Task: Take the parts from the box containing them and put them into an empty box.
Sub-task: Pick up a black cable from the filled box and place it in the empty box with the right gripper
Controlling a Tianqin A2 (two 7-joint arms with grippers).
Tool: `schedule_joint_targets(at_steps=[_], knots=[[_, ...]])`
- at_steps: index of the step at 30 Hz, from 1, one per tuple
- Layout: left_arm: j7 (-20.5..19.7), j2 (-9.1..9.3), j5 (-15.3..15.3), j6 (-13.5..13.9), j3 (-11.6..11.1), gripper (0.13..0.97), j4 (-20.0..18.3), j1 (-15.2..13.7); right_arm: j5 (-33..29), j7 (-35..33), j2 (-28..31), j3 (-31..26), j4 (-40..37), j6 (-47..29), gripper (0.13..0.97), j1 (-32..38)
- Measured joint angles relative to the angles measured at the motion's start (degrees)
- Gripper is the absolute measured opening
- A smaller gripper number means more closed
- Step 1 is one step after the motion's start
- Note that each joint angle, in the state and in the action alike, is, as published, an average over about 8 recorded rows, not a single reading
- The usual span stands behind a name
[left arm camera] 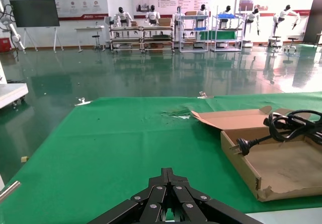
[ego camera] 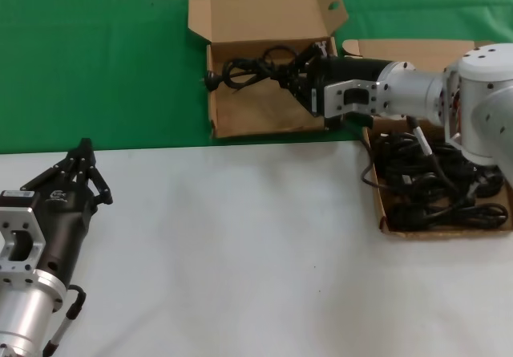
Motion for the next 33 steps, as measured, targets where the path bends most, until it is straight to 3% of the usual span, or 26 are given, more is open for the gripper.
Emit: schedule_joint_targets(at_steps=[17, 29, 33], knots=[[0.0, 0.0, 0.0, 0.0, 0.0, 0.139, 0.0, 0.0, -0.9, -2.5, -1.3, 1.2, -1.2, 4.6, 0.147, -1.2], [0.0, 0.0, 0.0, 0.0, 0.0, 0.139, 0.0, 0.0, -1.0, -3.7, -1.7, 2.1, -1.2, 5.5, 0.204, -1.3], [0.0, 0.0, 0.0, 0.0, 0.0, 0.139, 0.0, 0.0, -1.0, -4.1, -1.7, 2.4, -1.2, 5.7, 0.264, -1.3]])
